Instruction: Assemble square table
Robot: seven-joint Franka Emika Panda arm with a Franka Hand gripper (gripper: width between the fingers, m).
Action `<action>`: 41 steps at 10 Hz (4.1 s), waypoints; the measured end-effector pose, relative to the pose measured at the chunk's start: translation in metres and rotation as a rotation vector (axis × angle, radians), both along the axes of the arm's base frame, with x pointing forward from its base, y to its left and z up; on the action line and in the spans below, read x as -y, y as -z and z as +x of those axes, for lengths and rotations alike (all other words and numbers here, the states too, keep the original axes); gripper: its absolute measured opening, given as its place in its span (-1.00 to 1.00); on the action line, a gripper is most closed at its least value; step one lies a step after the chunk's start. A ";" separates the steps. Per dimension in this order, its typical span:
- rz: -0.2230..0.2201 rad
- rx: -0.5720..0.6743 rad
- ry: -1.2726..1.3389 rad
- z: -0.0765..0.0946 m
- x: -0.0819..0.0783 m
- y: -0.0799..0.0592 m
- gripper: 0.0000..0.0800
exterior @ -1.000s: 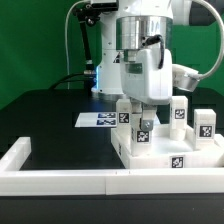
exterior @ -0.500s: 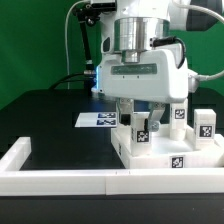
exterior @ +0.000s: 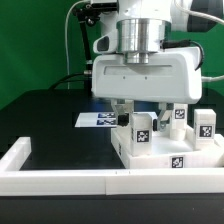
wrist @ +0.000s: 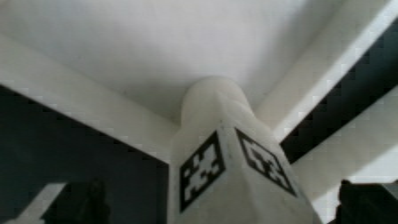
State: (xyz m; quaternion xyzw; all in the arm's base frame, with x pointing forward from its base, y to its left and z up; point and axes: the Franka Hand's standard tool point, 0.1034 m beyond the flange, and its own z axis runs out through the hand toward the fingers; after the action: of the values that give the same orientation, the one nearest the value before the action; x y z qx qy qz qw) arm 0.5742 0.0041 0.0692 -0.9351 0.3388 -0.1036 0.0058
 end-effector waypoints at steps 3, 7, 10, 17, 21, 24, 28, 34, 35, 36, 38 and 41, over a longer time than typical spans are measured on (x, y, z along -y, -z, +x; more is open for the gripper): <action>-0.058 -0.008 -0.274 0.005 0.001 -0.004 0.62; -0.105 -0.020 -0.490 0.007 0.001 -0.005 0.62; -0.154 -0.038 -0.665 0.008 -0.001 -0.006 0.62; -0.174 -0.049 -0.737 0.009 -0.005 -0.006 -0.05; -0.173 -0.047 -0.731 0.010 -0.005 -0.007 -0.26; -0.155 -0.040 -0.646 0.010 -0.005 -0.007 -0.26; -0.085 -0.017 -0.325 0.008 -0.005 -0.005 -0.26; 0.021 0.041 0.192 0.007 0.000 -0.004 -0.26; 0.030 0.045 0.232 0.007 0.001 -0.004 -0.26; 0.058 0.053 0.338 0.006 0.001 -0.004 -0.26; 0.083 0.057 0.449 0.006 0.000 -0.005 -0.26; 0.135 0.060 0.738 0.004 -0.001 -0.006 -0.25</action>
Offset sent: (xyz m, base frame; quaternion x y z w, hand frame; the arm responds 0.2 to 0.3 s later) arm 0.0079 0.0070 0.0073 0.0270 -0.0091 -0.2185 0.9754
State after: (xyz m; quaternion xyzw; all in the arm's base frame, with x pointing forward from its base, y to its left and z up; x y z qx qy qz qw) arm 0.5778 0.0052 0.0753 -0.7442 0.6587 -0.1036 0.0397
